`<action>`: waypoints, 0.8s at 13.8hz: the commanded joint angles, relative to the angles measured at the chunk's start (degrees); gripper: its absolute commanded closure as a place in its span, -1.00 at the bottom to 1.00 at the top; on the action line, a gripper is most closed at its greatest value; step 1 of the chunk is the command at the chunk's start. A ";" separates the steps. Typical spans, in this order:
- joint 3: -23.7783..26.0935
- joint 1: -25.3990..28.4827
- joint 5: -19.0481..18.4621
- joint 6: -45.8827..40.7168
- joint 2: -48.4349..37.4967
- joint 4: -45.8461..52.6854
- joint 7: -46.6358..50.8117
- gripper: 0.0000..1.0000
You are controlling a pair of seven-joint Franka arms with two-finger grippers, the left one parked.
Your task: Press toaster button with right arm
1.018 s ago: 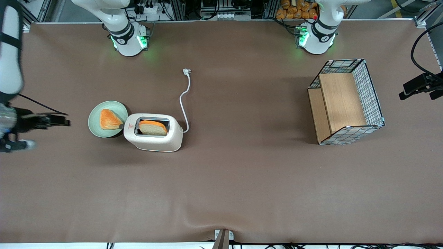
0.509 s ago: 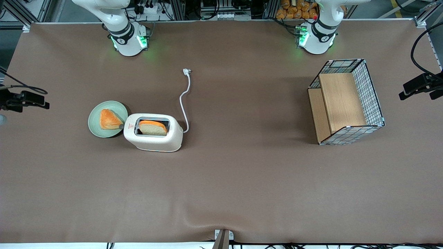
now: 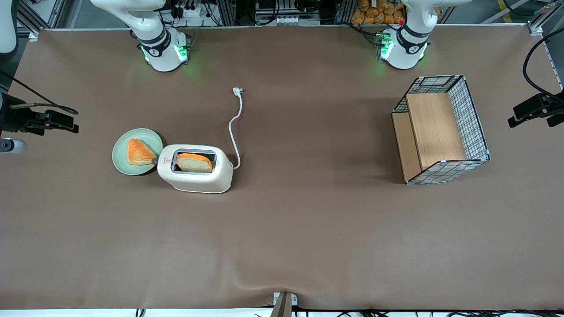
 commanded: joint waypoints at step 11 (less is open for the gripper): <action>-0.06 -0.09 -5.35 -7.79 -7.52 1.08 2.77 -1.00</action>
